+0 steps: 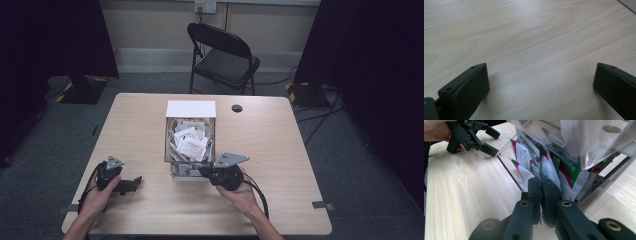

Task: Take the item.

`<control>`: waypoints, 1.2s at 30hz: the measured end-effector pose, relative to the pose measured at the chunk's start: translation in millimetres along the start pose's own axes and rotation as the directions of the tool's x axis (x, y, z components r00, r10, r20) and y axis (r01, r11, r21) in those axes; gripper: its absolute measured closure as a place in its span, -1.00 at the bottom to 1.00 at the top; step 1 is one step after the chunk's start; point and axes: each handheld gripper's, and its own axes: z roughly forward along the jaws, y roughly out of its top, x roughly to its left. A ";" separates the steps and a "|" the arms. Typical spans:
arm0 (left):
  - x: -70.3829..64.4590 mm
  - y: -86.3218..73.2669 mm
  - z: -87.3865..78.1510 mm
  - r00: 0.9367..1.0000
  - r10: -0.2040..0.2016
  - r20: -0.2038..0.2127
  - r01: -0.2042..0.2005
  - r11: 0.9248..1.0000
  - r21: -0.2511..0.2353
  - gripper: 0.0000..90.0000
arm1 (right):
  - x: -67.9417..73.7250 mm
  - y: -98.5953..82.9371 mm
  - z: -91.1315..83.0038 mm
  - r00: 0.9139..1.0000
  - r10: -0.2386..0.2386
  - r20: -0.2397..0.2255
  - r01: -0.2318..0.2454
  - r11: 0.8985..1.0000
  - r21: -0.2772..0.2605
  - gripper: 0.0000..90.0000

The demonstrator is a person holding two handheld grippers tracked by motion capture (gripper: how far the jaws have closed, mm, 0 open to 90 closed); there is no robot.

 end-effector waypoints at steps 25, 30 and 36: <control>-0.1 0.0 0.0 1.000 -0.001 0.000 0.001 1.000 -0.001 -1.00 | 1.2 7.2 -9.0 1.000 0.011 -0.026 -0.012 0.999 -0.030 1.00; -0.2 0.0 0.1 1.000 -0.003 0.000 0.003 1.000 -0.001 -1.00 | 1.6 7.2 -9.2 1.000 0.007 -0.026 -0.008 1.000 -0.028 1.00; -0.2 0.0 0.5 1.000 -0.002 0.000 0.002 1.000 -0.004 -1.00 | 3.7 8.7 -10.6 0.999 0.007 -0.031 -0.008 0.999 -0.031 1.00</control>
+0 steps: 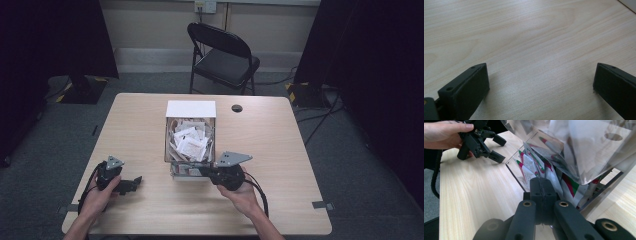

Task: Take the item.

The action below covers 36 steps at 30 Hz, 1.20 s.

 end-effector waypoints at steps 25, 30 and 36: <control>0.1 0.1 -0.1 1.000 0.001 0.002 -0.001 1.000 0.001 -1.00 | 6.3 7.5 -10.7 1.000 -0.003 -0.011 0.003 0.999 -0.034 1.00; 0.1 0.1 -0.1 1.000 0.001 0.002 -0.001 1.000 0.002 -1.00 | 6.8 8.4 -13.1 1.000 0.001 -0.014 -0.001 0.999 -0.041 1.00; 0.2 0.1 -0.1 1.000 0.001 0.002 -0.001 1.000 0.002 -1.00 | 7.4 9.1 -16.4 1.000 0.001 -0.016 -0.002 0.999 -0.049 1.00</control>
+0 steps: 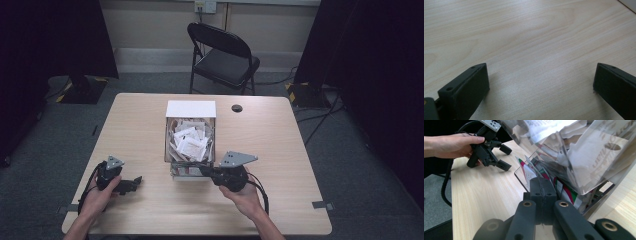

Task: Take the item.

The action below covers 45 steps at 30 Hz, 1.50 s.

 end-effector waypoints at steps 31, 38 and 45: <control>-0.4 -0.1 0.4 1.000 -0.003 0.001 0.003 1.000 -0.003 -1.00 | 9.3 1.7 -22.2 1.000 -0.016 -0.024 0.015 1.000 -0.009 1.00; -0.2 -0.1 0.2 1.000 -0.003 0.001 0.003 1.000 -0.002 -1.00 | 8.5 -0.2 -30.4 1.000 -0.006 -0.014 0.006 1.000 -0.017 1.00; -0.1 0.0 0.0 1.000 -0.001 0.001 0.001 1.000 0.000 -1.00 | 9.4 -3.5 -35.2 1.000 -0.007 -0.012 0.007 1.000 -0.011 1.00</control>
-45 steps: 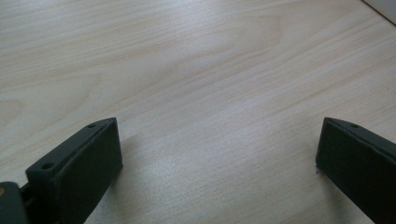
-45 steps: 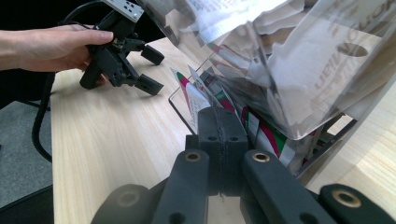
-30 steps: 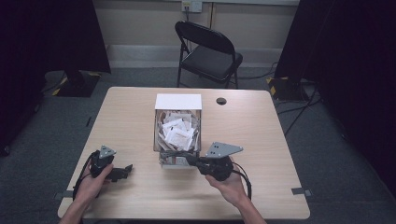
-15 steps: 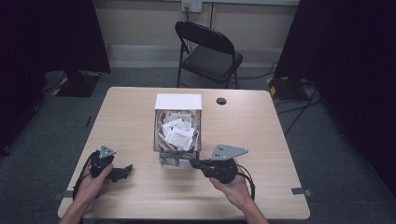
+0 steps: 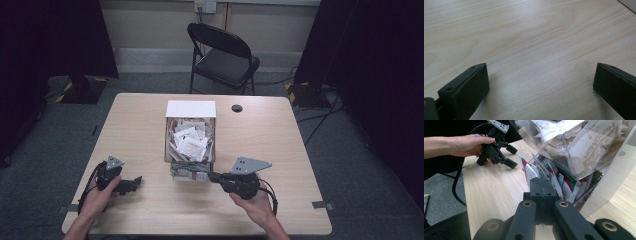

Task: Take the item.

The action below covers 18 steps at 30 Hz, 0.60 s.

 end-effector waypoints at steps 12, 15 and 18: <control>-0.1 -0.1 0.1 1.000 -0.001 -0.001 0.001 1.000 -0.001 -1.00 | -2.4 -6.0 -17.4 1.000 0.005 0.029 -0.006 1.000 0.004 1.00; 0.0 0.0 0.0 1.000 0.000 0.000 0.000 1.000 0.000 -1.00 | -4.2 -6.3 -19.5 0.999 0.005 0.034 -0.005 1.000 0.005 1.00; 0.0 0.0 0.0 1.000 0.000 -0.001 0.000 1.000 0.000 -1.00 | -5.0 -7.1 -21.0 0.999 0.003 0.042 -0.004 1.000 0.013 1.00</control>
